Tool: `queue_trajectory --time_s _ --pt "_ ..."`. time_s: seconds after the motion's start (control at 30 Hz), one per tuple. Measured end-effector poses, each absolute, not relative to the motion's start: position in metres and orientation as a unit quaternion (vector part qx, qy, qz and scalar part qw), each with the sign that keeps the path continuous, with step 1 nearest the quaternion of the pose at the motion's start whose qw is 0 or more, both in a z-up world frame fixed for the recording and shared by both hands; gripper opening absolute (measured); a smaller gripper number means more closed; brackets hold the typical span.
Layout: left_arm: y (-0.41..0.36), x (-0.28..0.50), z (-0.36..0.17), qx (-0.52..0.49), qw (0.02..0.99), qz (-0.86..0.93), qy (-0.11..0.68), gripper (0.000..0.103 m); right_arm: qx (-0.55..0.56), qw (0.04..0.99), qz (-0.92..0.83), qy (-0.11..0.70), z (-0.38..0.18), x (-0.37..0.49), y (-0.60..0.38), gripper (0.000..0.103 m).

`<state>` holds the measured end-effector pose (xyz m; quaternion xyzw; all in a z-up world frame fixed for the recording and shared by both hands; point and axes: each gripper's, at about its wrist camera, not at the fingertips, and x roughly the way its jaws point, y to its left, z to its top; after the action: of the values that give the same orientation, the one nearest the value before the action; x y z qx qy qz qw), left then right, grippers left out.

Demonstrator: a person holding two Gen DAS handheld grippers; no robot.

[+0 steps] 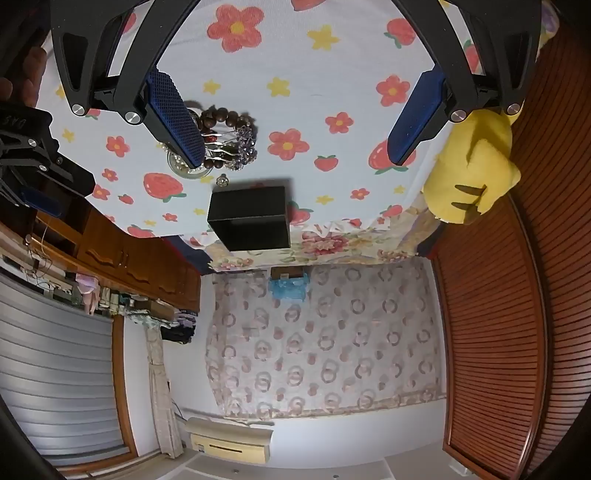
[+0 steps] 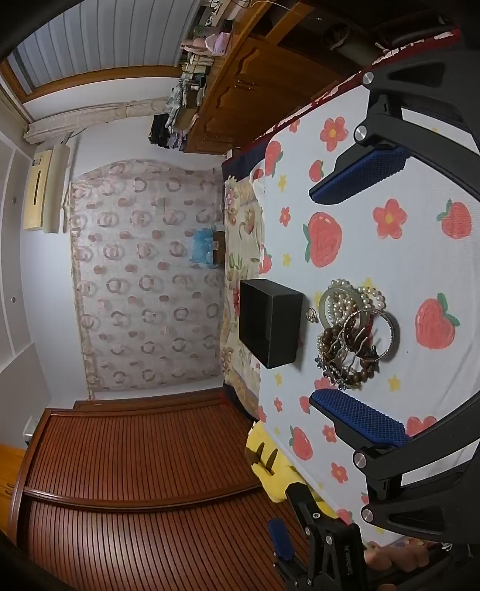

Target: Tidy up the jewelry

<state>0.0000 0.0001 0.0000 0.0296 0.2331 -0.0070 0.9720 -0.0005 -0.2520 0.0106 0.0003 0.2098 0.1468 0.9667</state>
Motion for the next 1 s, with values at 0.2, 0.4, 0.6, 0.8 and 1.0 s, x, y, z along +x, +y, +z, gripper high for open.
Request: queue_trajectory --time_s 0.2,0.4,0.6,0.8,1.0 --pt "0.0002 0.0 -0.0004 0.028 0.972 -0.009 0.233 0.096 0.0 0.967 0.147 0.209 0.0107 -0.0006 -0.2522 0.101" --pt "0.0002 -0.0001 0.0001 0.028 0.972 -0.008 0.232 0.096 0.001 0.966 0.147 0.21 0.0105 -0.0003 -0.2525 0.101" --pt "-0.0003 0.002 -0.0009 0.028 0.972 -0.008 0.232 0.096 0.002 0.966 0.147 0.211 0.0107 -0.0005 -0.2527 0.101" --pt "0.0001 -0.0001 0.0003 0.027 0.973 -0.008 0.231 0.096 0.003 0.966 0.147 0.211 0.0109 -0.0007 -0.253 0.101" --pt "0.0003 -0.0003 0.0002 0.027 0.973 -0.008 0.23 0.096 0.003 0.966 0.147 0.211 0.0111 -0.0005 -0.2531 0.101"
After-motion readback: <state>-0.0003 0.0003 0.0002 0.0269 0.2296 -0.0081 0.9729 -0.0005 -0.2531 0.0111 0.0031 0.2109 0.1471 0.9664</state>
